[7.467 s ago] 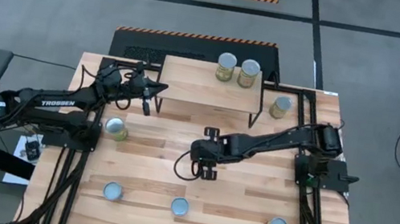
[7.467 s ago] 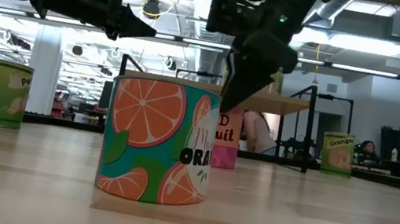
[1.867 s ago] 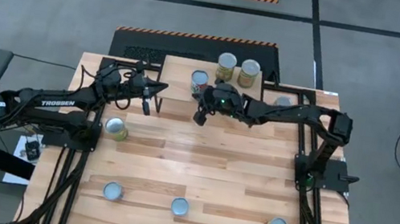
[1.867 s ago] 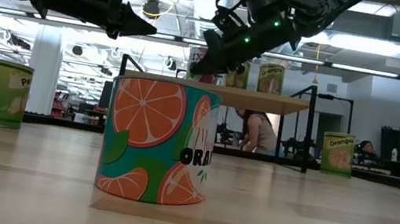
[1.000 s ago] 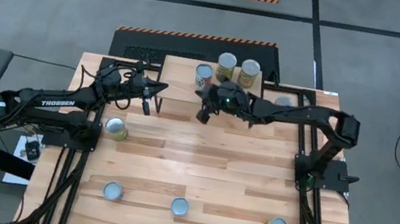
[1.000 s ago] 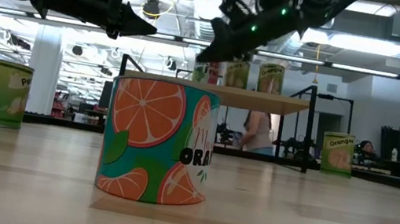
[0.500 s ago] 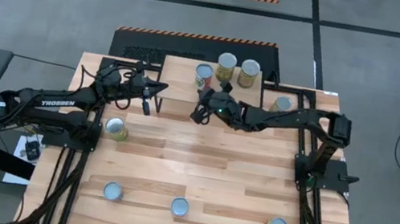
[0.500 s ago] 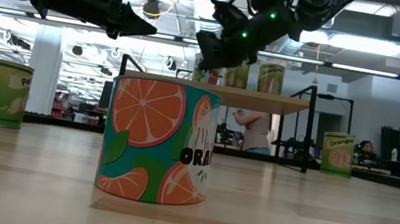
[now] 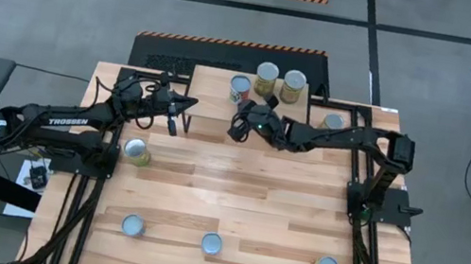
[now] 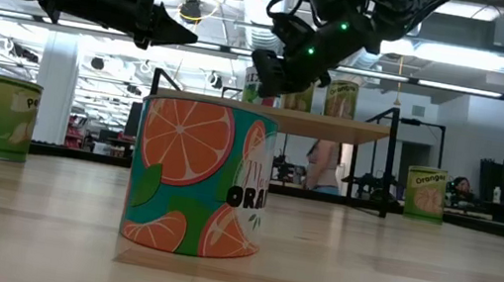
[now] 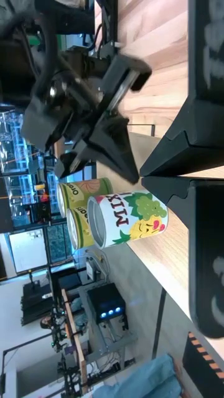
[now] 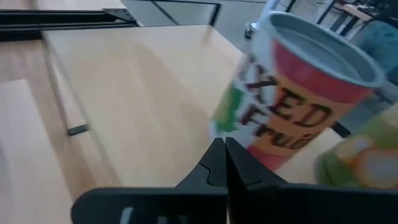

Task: Pick and place cans onto a shelf
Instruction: Put the canned mixed fruits on the shelf

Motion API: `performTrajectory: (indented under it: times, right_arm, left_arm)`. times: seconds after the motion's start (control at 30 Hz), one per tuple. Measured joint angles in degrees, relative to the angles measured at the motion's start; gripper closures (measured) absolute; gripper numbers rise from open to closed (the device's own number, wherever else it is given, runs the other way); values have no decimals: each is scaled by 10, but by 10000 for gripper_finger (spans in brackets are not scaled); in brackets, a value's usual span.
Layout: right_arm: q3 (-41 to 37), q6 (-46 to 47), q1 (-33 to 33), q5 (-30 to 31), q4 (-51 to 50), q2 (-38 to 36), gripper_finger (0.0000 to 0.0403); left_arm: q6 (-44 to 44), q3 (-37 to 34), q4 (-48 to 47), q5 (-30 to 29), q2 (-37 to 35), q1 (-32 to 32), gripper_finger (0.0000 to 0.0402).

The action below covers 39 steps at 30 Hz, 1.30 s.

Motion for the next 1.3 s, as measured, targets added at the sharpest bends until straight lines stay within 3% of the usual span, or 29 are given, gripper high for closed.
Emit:
performTrajectory:
  times: [0.9,1.3]
  right_arm:
    - [0,-25,-62,-72,52,4,399]
    - [0,-42,-45,-17,13,0,399]
  left_arm:
    - [0,0,0,0,0,0,401]
    - [2,0,0,0,0,0,401]
